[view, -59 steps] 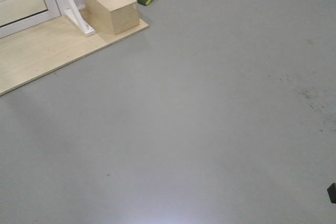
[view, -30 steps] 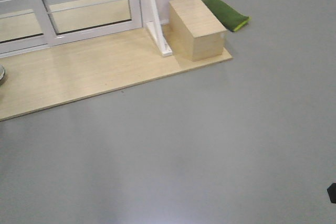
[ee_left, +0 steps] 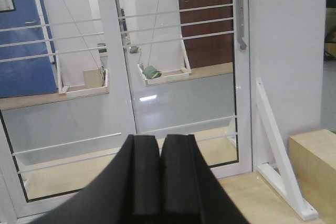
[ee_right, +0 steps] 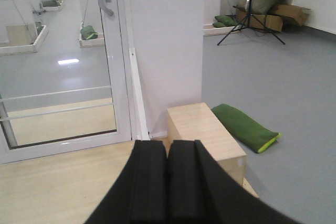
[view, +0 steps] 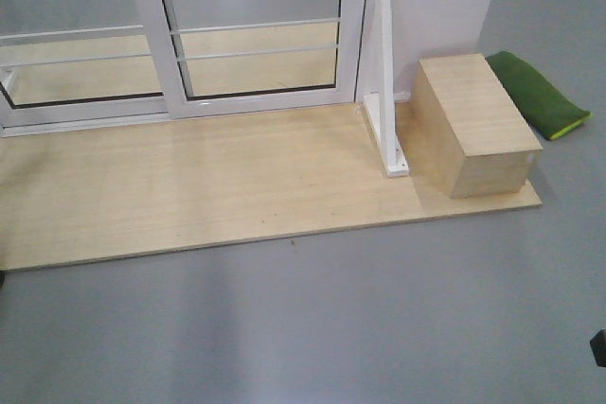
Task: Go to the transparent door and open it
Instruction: 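Drive up to the white-framed glass sliding door and stop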
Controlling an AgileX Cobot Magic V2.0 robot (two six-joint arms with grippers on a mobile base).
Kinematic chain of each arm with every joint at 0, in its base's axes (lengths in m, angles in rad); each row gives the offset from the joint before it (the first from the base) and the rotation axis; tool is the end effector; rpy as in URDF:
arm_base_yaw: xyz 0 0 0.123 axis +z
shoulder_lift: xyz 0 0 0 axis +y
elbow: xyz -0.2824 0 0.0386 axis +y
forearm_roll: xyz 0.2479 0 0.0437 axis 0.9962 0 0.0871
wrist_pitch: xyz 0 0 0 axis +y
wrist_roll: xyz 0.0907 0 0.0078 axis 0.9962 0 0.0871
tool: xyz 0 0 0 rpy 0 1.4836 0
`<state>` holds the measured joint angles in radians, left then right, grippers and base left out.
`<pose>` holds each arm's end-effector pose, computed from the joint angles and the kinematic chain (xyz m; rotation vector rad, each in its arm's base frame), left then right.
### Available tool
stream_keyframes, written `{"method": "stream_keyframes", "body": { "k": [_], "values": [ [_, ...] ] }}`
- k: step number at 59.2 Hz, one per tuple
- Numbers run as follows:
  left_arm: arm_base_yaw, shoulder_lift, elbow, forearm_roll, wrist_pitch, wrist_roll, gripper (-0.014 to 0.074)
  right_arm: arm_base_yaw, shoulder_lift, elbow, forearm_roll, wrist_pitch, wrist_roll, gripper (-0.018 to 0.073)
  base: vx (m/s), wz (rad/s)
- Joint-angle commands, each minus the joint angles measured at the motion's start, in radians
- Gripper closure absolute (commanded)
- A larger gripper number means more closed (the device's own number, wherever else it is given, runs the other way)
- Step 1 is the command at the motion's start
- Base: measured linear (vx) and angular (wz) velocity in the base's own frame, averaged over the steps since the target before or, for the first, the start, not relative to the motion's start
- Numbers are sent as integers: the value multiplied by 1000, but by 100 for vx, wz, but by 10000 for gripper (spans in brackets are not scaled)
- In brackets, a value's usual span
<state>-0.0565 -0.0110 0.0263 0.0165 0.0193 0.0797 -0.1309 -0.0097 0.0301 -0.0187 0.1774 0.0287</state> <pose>0.0566 -0.0032 0.2031 0.1156 1.5139 0.0320 0.0559 -0.0077 0.1873 0.1211 1.6779 -0.0935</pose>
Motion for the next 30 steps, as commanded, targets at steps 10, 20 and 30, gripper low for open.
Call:
{"method": "stream_keyframes", "body": {
  "k": [10,20,30],
  "values": [
    [-4,-12,32,-10,-86,-3,602,-6,-14,14,1,-85,-6,567,69,14],
    [-4,-12,32,-10,-86,-3,602,-6,-14,14,1,-85,-6,567,67,12],
    [-4,-12,32,-10,-86,-3,602,-6,-14,14,1,-85,-6,567,65,14]
  ]
}}
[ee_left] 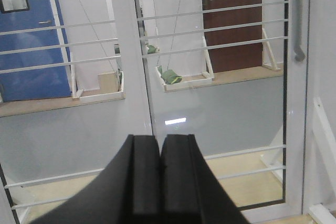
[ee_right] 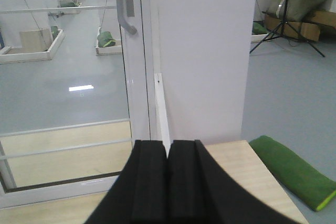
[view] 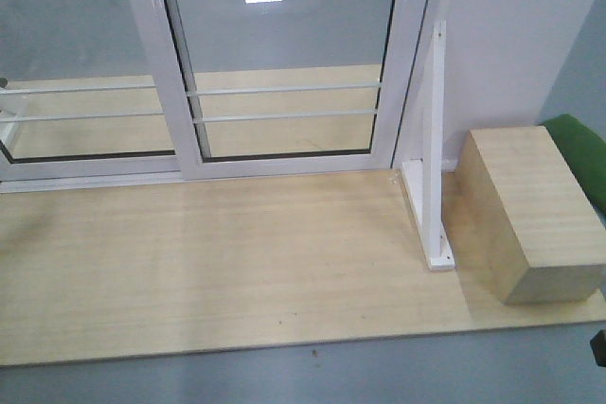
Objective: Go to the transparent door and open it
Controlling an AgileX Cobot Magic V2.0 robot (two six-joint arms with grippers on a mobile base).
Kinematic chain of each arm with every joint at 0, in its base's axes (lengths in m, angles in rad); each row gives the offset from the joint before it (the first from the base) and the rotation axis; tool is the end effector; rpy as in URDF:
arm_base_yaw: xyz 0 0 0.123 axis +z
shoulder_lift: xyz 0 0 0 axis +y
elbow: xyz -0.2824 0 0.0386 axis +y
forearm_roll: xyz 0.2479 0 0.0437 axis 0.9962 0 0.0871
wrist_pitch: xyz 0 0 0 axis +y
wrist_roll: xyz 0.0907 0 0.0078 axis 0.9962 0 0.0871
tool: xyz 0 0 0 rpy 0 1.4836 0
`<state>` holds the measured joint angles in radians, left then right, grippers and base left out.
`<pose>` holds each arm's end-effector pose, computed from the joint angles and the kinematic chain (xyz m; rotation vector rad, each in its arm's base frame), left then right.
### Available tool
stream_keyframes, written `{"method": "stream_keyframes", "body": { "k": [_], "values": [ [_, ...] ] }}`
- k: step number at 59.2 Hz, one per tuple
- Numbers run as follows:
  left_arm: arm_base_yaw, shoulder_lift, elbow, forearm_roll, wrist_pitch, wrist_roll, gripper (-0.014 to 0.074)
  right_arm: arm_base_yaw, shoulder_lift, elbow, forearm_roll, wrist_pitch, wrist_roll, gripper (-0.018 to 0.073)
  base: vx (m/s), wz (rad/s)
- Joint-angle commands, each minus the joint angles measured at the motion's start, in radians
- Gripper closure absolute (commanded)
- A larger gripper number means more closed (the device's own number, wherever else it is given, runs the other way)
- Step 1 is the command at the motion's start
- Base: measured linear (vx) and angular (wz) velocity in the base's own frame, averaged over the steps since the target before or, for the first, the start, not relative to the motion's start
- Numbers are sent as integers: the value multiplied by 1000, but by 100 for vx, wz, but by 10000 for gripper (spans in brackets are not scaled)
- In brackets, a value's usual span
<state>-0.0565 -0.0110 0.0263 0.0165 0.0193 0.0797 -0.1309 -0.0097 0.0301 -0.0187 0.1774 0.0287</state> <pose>0.0566 -0.0032 0.2031 0.1156 1.5139 0.0320 0.0559 -0.0077 0.1873 0.1211 1.6779 -0.0935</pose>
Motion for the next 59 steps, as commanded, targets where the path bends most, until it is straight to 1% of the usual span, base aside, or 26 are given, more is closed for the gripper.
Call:
{"method": "stream_keyframes", "body": {
  "k": [1,29,59],
  "values": [
    [-4,-12,32,-10,-86,-3,602,-6,-14,14,1,-85,-6,567,62,15],
    [-4,-12,32,-10,-86,-3,602,-6,-14,14,1,-82,-6,567,53,10],
    [-4,-12,32,-10,-86,-3,602,-6,-14,14,1,-82,-6,567,32,2]
  ]
}}
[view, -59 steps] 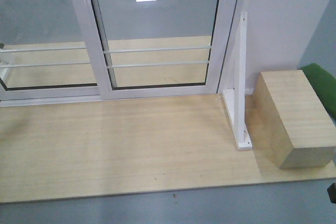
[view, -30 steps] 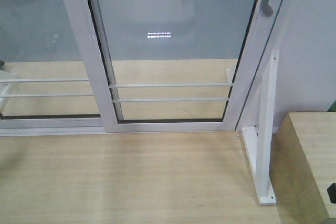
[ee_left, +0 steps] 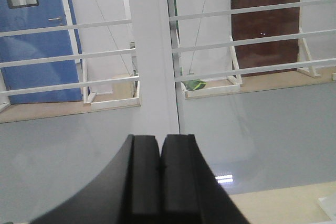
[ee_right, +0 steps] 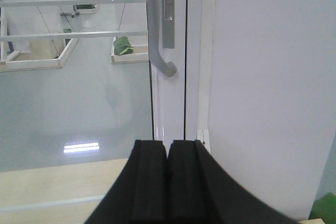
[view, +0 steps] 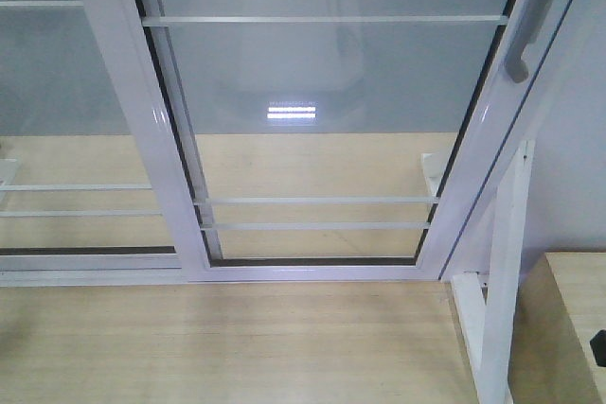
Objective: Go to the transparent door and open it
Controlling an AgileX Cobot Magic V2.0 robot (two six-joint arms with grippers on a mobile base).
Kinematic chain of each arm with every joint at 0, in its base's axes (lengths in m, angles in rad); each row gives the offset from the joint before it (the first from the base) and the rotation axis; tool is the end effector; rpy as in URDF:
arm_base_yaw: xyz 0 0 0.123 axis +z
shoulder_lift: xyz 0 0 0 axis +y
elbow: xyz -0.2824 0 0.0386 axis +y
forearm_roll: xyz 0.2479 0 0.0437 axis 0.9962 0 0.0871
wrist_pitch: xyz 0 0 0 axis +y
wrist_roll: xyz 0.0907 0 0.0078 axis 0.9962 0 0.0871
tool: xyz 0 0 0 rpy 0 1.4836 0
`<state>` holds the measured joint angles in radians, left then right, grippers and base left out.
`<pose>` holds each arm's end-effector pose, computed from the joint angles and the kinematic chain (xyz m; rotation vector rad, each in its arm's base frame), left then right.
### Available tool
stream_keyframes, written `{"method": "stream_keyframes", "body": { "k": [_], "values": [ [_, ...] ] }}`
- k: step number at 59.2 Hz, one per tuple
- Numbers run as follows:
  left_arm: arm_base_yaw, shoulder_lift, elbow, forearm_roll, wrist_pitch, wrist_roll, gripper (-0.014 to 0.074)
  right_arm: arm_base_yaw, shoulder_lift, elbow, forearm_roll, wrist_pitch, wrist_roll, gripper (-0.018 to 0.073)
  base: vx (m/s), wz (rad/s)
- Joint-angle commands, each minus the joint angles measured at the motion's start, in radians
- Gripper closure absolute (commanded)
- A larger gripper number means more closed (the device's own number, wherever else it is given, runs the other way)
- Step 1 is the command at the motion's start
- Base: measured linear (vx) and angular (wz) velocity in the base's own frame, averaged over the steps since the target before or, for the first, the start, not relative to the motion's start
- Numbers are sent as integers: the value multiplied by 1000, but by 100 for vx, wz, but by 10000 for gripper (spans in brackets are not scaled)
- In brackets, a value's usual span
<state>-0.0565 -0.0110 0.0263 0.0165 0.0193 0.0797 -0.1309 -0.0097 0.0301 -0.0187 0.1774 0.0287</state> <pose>0.0566 -0.0032 0.2031 0.1156 1.5139 0.0320 0.0559 -0.0077 0.1873 0.1211 1.6779 -0.0935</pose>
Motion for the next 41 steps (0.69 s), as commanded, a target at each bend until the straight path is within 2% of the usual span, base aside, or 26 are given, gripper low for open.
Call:
{"method": "stream_keyframes", "body": {
  "k": [1,41],
  "values": [
    [-4,-12,32,-10,-86,-3,602,-6,-14,14,1,-82,-6,567,23,1],
    [-4,-12,32,-10,-86,-3,602,-7,-14,14,1,-82,-6,567,10,1]
  ]
}}
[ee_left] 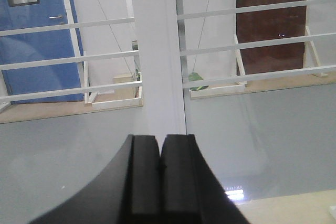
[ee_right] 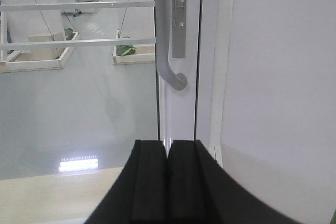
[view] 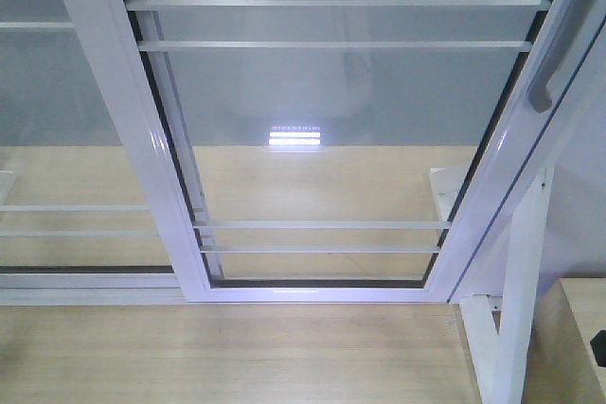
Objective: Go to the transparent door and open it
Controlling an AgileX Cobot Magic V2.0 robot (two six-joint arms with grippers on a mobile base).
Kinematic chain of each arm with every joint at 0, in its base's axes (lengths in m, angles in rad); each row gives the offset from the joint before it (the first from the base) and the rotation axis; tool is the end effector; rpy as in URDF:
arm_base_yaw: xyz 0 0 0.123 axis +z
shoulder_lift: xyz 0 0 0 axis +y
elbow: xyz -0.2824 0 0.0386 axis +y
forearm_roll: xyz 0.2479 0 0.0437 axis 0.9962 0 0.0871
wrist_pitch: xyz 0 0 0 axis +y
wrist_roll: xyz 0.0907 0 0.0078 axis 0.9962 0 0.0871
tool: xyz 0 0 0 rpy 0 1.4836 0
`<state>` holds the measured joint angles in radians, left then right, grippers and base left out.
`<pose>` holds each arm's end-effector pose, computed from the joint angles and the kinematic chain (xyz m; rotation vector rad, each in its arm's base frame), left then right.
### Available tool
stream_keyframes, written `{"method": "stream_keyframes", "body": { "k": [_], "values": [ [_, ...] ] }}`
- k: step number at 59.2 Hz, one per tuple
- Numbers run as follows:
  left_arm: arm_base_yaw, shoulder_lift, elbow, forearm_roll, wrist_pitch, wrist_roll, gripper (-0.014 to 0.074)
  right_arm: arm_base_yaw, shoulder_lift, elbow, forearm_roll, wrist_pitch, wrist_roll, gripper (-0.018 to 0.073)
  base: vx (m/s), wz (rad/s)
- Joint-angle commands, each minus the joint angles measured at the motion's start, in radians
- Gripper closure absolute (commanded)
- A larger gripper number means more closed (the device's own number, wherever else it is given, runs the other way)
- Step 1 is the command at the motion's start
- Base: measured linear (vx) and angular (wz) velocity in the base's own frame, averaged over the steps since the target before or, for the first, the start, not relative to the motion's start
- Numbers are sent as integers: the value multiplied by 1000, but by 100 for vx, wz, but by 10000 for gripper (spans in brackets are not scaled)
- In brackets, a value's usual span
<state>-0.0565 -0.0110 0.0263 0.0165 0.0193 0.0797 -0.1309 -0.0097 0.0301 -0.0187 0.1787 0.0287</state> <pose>0.0566 -0.0032 0.2031 0.1156 1.5139 0.0320 0.0559 -0.0077 0.1872 0.1213 1.6792 -0.0935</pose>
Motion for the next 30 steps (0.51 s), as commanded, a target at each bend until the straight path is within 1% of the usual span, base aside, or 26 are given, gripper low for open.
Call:
{"method": "stream_keyframes", "body": {
  "k": [1,22,25,30],
  "values": [
    [-5,-12,32,-10,-86,-3,602,-7,-14,14,1,-83,-6,567,0,-1],
    [-4,-12,32,-10,-86,-3,602,-6,-14,14,1,-86,-6,567,0,0],
    [-4,-12,32,2,-103,11,602,-6,-14,13,1,-93,-6,567,0,0],
    [-4,-12,32,-2,-123,19,602,-6,-14,13,-4,-94,-7,567,0,0]
  ]
}}
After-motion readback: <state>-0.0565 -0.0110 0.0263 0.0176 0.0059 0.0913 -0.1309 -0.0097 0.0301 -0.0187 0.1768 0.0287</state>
